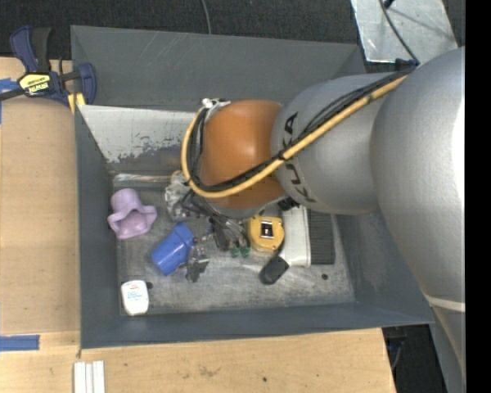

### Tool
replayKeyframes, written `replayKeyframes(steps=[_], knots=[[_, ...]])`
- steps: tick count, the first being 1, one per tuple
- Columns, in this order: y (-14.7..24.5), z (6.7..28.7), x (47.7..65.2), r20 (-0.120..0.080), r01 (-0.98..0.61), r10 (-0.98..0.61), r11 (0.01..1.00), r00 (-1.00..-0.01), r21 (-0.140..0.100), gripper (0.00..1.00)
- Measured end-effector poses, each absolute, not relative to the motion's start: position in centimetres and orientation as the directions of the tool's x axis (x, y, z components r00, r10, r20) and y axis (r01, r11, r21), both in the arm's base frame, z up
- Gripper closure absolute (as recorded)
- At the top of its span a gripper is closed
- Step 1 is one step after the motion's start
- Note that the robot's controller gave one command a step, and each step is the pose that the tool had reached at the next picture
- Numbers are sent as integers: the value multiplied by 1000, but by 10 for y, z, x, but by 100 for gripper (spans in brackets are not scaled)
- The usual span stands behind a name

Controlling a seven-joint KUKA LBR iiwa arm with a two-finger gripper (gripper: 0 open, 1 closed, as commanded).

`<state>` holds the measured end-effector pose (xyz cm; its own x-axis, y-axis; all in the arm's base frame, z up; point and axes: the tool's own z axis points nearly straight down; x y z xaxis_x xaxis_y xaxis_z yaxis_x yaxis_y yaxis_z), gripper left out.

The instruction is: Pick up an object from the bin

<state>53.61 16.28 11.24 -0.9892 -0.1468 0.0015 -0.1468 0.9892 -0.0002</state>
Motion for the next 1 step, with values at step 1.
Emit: replayKeyframes(steps=[1], knots=[[163,130,536,1,-146,-146,989,-989,0,100]])
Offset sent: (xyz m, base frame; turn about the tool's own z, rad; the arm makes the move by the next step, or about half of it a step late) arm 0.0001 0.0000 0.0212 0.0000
